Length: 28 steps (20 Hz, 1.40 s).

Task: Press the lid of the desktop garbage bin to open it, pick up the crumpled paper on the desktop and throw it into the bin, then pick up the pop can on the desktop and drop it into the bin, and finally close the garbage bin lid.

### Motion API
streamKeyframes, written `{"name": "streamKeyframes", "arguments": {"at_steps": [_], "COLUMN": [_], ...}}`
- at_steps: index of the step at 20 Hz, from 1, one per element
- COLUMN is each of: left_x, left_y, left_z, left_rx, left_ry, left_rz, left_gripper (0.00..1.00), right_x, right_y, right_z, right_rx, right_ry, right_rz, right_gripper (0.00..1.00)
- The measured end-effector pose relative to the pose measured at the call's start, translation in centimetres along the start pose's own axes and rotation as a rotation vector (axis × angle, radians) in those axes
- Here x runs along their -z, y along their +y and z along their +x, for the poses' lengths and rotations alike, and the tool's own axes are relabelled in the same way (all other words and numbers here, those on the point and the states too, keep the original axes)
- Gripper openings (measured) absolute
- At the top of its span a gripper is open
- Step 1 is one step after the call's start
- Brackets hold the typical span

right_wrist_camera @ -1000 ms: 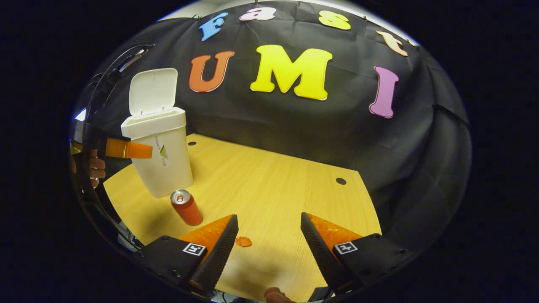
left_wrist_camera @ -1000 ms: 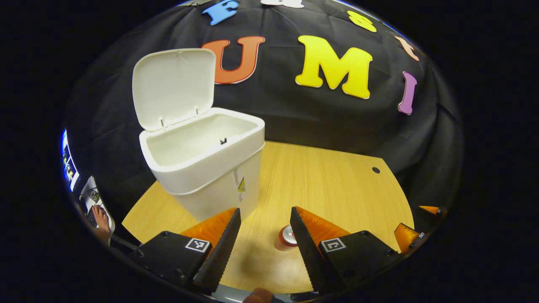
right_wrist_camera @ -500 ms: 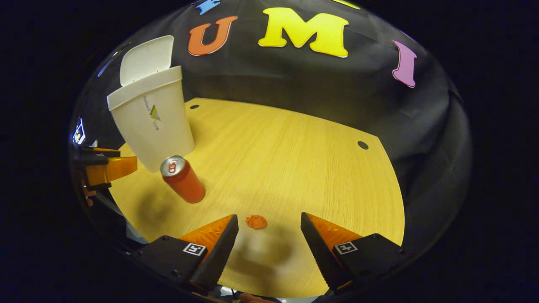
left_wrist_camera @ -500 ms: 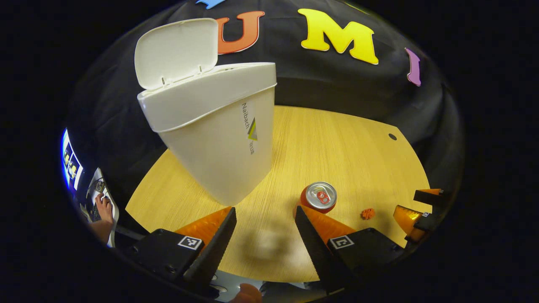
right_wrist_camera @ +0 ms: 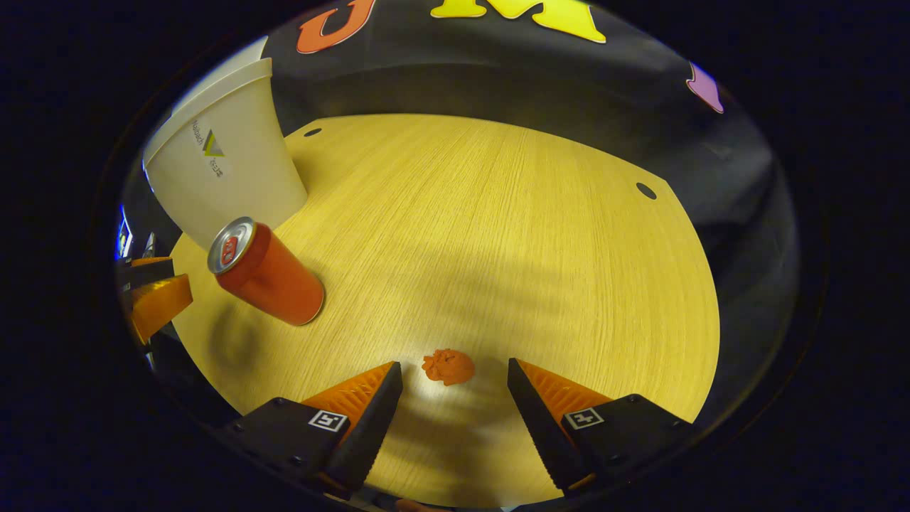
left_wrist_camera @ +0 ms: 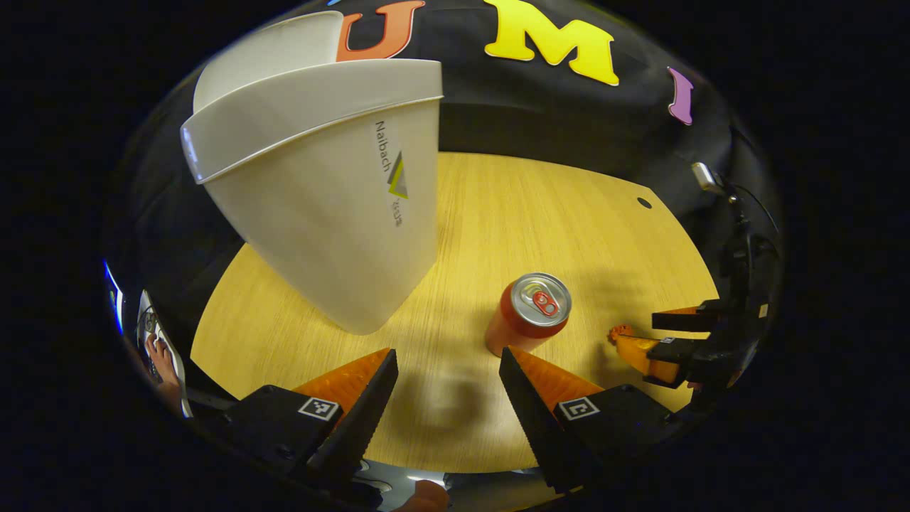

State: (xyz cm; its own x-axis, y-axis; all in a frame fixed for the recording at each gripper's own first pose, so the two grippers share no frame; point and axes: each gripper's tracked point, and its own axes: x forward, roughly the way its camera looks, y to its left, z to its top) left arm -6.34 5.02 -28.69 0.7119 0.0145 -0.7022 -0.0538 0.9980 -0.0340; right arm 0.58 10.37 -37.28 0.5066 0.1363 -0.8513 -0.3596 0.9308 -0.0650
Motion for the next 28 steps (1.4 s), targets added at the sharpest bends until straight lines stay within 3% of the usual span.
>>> {"name": "streamKeyframes", "arguments": {"at_steps": [4, 7, 10, 11, 17, 19, 20, 21, 28], "left_x": [-0.4, -0.2, 0.2, 0.2, 0.1, 0.7, 0.8, 0.8, 1.0], "left_y": [-1.0, -0.7, -0.4, -0.2, 0.4, 0.0, -0.1, -0.3, -1.4], "left_z": [0.2, 0.4, 0.3, 0.2, -0.2, -0.4, -0.7, -0.8, -2.2], "left_rx": [0.044, 0.047, 0.049, 0.044, 0.037, 0.047, 0.049, 0.054, 0.069], "left_ry": [0.004, 0.01, 0.026, 0.03, 0.025, 0.041, 0.037, 0.031, 0.011], "left_rz": [0.031, 0.03, 0.028, 0.035, 0.041, 0.028, 0.031, 0.041, 0.086], "left_gripper": [0.96, 0.96, 1.0, 0.96, 0.96, 0.96, 0.96, 0.96, 0.96], "right_x": [0.0, -0.3, -0.7, -0.8, -0.9, -0.9, -0.9, -0.8, -2.8], "right_y": [-1.4, -1.4, -1.4, -1.3, -1.1, -0.9, -1.0, -1.1, -1.3], "right_z": [1.0, 0.9, 0.6, 0.7, 0.5, 0.5, 0.5, 0.2, -0.5], "right_rx": [0.006, 0.009, 0.015, 0.013, 0.021, 0.011, 0.015, 0.016, 0.018], "right_ry": [0.067, 0.082, 0.095, 0.098, 0.109, 0.102, 0.103, 0.101, 0.017], "right_rz": [0.063, 0.082, 0.079, 0.089, 0.091, 0.091, 0.088, 0.085, 0.104], "right_gripper": [0.94, 0.82, 0.82, 0.74, 0.44, 0.46, 0.44, 0.34, 0.27]}}
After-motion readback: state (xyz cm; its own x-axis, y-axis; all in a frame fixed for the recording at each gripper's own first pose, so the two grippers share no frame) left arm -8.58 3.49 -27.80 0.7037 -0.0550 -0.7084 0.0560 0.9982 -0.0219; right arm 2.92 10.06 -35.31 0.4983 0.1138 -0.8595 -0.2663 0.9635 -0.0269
